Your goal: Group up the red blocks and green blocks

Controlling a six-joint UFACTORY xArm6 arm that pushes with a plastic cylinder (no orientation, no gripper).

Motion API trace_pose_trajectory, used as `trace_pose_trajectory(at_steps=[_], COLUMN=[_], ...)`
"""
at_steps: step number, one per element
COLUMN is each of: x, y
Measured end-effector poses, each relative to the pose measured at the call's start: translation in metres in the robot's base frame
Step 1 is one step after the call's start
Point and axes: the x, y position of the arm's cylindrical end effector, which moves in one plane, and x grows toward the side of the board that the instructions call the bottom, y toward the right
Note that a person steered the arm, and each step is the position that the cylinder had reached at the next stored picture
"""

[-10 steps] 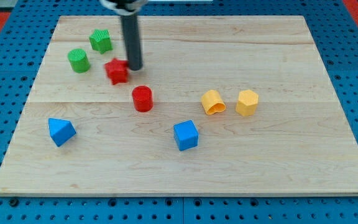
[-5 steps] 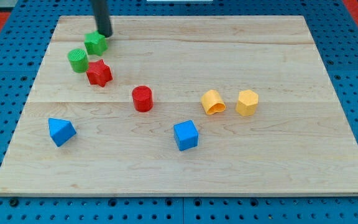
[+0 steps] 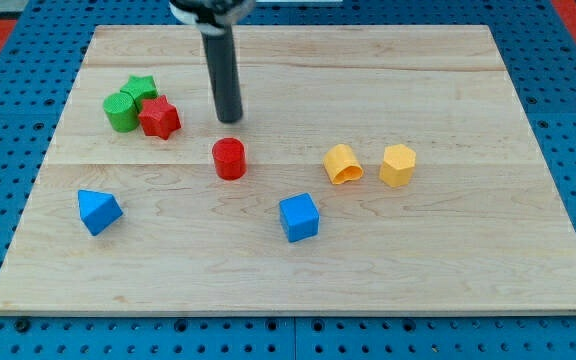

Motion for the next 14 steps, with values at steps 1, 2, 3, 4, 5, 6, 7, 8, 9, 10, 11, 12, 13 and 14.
trace_pose_trajectory(at_steps=[1,2,3,4,5,6,7,8,9,10,11,12,13,14], x=[0.042,0.062,0.104,0.094,0.062,0.039,0.062,0.075,0.073,0.061,0.04,0.036,0.036,0.036], y=[0.013,-0.011,0.043,-0.008,-0.078,-0.129,-0.089,-0.11,-0.171,-0.198,-0.196,-0.177,-0.183,-0.186])
